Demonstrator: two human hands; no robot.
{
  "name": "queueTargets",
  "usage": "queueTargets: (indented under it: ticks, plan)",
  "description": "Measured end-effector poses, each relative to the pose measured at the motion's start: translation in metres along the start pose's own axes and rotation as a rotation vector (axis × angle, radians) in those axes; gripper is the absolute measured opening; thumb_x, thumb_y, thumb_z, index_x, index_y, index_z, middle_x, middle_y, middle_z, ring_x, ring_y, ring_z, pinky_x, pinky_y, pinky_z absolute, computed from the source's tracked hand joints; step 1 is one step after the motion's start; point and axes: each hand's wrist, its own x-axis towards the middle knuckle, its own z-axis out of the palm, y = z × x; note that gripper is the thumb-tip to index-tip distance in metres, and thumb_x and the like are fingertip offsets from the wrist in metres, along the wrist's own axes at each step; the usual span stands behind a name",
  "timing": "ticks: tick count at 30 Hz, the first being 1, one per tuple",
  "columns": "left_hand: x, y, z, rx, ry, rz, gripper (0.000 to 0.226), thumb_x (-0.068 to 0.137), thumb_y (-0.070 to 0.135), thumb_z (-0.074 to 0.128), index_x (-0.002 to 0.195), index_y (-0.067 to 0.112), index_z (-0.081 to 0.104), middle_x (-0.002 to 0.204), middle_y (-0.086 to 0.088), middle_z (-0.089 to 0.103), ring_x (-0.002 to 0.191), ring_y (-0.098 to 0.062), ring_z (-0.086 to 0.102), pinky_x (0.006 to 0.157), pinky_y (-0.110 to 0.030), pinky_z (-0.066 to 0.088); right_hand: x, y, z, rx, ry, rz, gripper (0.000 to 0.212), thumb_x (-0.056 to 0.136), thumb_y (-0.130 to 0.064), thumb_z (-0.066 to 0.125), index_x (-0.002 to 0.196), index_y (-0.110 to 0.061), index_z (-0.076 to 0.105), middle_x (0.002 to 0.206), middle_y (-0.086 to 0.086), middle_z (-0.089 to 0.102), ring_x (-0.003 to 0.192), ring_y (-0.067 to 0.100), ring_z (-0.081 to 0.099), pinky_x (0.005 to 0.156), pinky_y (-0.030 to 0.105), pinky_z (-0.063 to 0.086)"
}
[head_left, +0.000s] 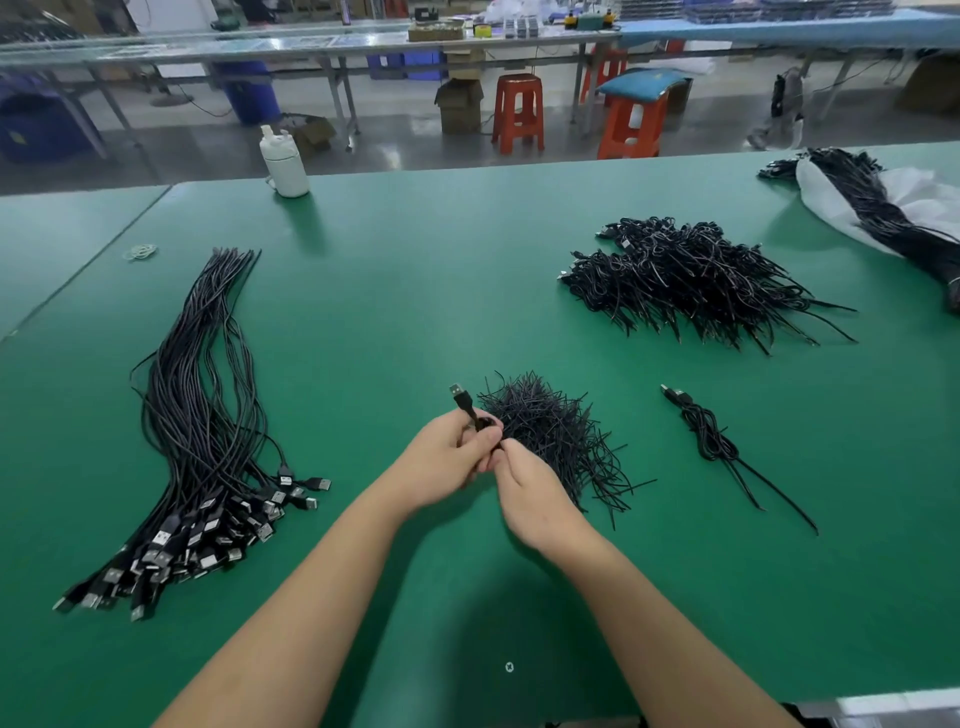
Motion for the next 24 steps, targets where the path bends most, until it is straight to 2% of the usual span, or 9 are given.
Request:
queueTargets:
  ticks: [2,4,6,9,11,15,19,24]
  plan:
    - [0.007,-0.009,0.004,-0.159,0.078,-0.128,0.019,0.104,0.023,0.044,0.101,0.011,0.058,0.061,0.003,0.061,0.045,-0.013,0.046,0.046,-0.024,0.039,0.003,0.006,-0.005,-0.020,0.083,0.051,0.026,0.104,-0.025,0.033,0.080,-0.019,0.043,0.077,0.000,0.055,0.073,0.021,0.049,0.067,0.037,0.037]
    - [0.015,-0.022,0.011,0.143,0.241,-0.205,0.024,0.101,0.026,0.043,0.091,0.015,0.062,0.070,0.003,0.065,0.060,-0.018,0.056,0.060,-0.029,0.044,0.006,0.011,-0.009,0.001,0.155,0.093,0.028,0.104,-0.026,0.032,0.078,-0.016,0.039,0.073,0.000,0.049,0.071,0.021,0.044,0.065,0.038,0.032]
    - [0.017,-0.033,0.022,0.482,0.301,-0.275,0.024,0.097,0.037,0.048,0.082,0.021,0.058,0.079,0.005,0.063,0.077,-0.021,0.058,0.069,-0.030,0.043,0.009,0.013,-0.012,0.034,0.213,0.125,0.030,0.104,-0.027,0.032,0.078,-0.014,0.039,0.073,0.000,0.047,0.071,0.021,0.044,0.066,0.038,0.032]
    - [0.020,-0.036,0.040,0.690,0.296,-0.293,0.032,0.090,0.055,0.052,0.081,0.024,0.053,0.082,0.006,0.060,0.079,-0.021,0.058,0.066,-0.030,0.041,0.011,0.016,-0.011,0.028,0.253,0.165,0.032,0.105,-0.028,0.031,0.075,-0.016,0.035,0.072,0.000,0.047,0.067,0.018,0.042,0.060,0.037,0.030]
    - [0.025,-0.036,0.049,0.777,0.292,-0.249,0.032,0.090,0.052,0.053,0.089,0.020,0.055,0.090,0.002,0.061,0.085,-0.024,0.061,0.067,-0.032,0.044,0.010,0.017,-0.009,-0.017,0.246,0.153,0.033,0.105,-0.031,0.030,0.076,-0.017,0.034,0.071,0.000,0.047,0.065,0.016,0.041,0.058,0.037,0.030]
    - [0.030,-0.033,0.052,0.809,0.272,-0.208,0.020,0.096,0.034,0.050,0.099,0.016,0.058,0.101,-0.003,0.062,0.093,-0.026,0.062,0.067,-0.032,0.040,0.008,0.019,-0.005,-0.070,0.228,0.112,0.033,0.106,-0.033,0.029,0.081,-0.013,0.036,0.072,0.002,0.049,0.071,0.025,0.047,0.065,0.040,0.035]
    - [0.021,-0.038,0.036,0.735,0.294,-0.182,0.010,0.093,0.031,0.059,0.089,0.022,0.060,0.094,-0.001,0.068,0.092,-0.025,0.062,0.071,-0.031,0.045,0.008,0.018,-0.005,-0.076,0.201,0.080,0.033,0.106,-0.033,0.029,0.085,-0.010,0.038,0.073,0.003,0.049,0.073,0.028,0.048,0.065,0.040,0.034]
    - [-0.010,-0.056,0.013,0.632,0.414,0.046,0.006,0.088,0.029,0.070,0.087,0.025,0.074,0.085,0.006,0.067,0.081,-0.019,0.062,0.070,-0.030,0.047,0.009,0.015,-0.002,-0.054,0.121,0.032,0.031,0.106,-0.030,0.031,0.085,-0.010,0.040,0.080,0.003,0.052,0.073,0.023,0.047,0.070,0.040,0.038]
